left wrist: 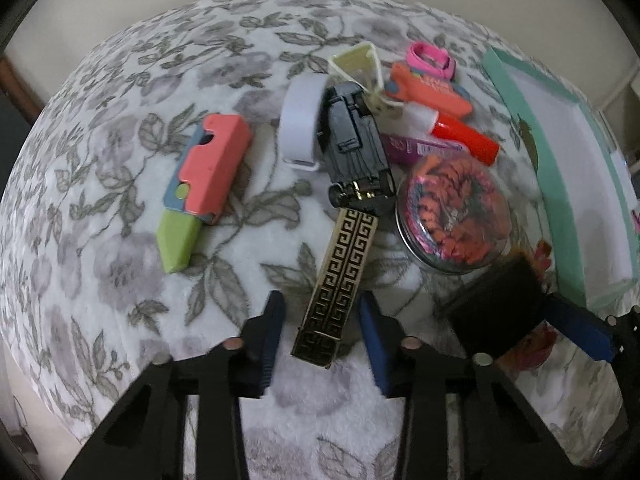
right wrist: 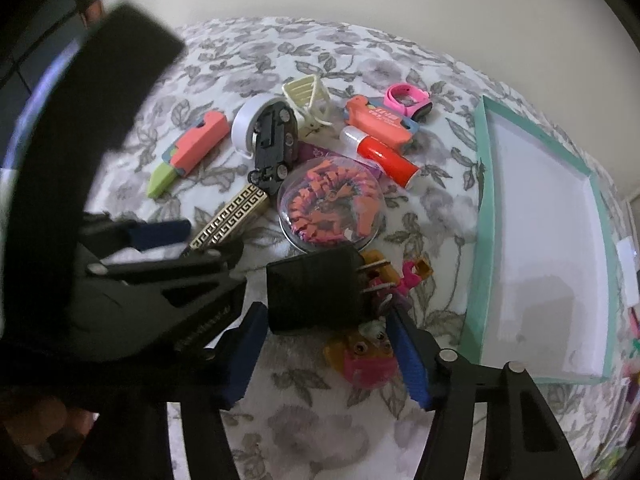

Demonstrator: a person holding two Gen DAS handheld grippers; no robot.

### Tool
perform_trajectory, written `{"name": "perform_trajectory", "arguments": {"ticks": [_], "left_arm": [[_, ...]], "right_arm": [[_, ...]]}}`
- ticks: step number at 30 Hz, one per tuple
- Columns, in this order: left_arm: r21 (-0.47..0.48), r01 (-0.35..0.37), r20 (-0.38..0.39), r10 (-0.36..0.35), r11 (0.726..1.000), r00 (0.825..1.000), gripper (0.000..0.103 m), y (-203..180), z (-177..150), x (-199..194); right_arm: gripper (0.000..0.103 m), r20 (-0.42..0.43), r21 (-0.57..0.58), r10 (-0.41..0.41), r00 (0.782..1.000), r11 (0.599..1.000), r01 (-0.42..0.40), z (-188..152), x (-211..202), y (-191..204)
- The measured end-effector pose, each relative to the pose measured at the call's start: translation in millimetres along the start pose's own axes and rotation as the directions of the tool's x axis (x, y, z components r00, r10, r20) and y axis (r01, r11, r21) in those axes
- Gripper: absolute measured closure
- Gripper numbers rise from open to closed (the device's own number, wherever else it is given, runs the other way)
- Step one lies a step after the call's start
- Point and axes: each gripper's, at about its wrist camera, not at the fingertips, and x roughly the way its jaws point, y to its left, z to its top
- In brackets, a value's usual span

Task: Organize rigid objects
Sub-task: 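Grasp the gold patterned bar with left gripper while right grasps black charger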

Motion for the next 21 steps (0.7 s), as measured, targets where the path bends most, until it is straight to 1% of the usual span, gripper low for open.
{"name": "perform_trajectory", "arguments": {"ticks": [2, 6, 11, 12, 13, 16, 18, 21], "left_arm": [[0.009, 0.001, 0.002, -0.001, 1.0, 1.0, 0.074, -1, 0, -1], [0.02, 0.003, 0.0, -0.003, 1.0, 1.0, 0.076, -6, -2, -1], [-0.011, 0.041, -0.007, -0.041, 0.999, 0.999, 0.077, -2, -1, -5], [-0.02, 0.054, -0.008, -0.055, 0.998, 0.998, 0.078, 3, 0, -5], [-0.024, 0.065, -0.003, -0.065, 0.998, 0.998, 0.082, 4, 0, -7], [-0.022, 0.047, 0.004, -0.047, 0.999, 0.999, 0.082, 6, 1, -10], [-0.03, 0.049, -0.005, -0.049, 0.998, 0.999, 0.082, 7, 2, -9], [-0.028, 0.047, -0.024, -0.048, 0.999, 0.999, 0.082, 8, 1, -5]], "right_arm": [[0.049, 0.007, 0.007, 0.008, 1.0, 1.0, -0.008, 0, -2, -2], [0.049, 0.004, 0.015, 0.017, 1.0, 1.0, -0.017, -1, -2, -5], [0.049, 0.01, 0.038, 0.042, 0.999, 0.998, -0.042, -1, -3, -9], [0.067, 0.013, 0.042, 0.044, 0.999, 0.998, -0.044, -1, -4, -10], [0.075, 0.012, 0.038, 0.039, 0.999, 0.998, -0.039, -1, -4, -11], [0.075, 0.015, 0.073, 0.06, 0.998, 0.995, -0.061, -1, -5, -17], [0.075, 0.013, 0.067, 0.071, 0.997, 0.995, -0.072, -1, -3, -17], [0.075, 0.02, 0.064, 0.066, 0.998, 0.996, -0.067, -3, -3, -16]]}}
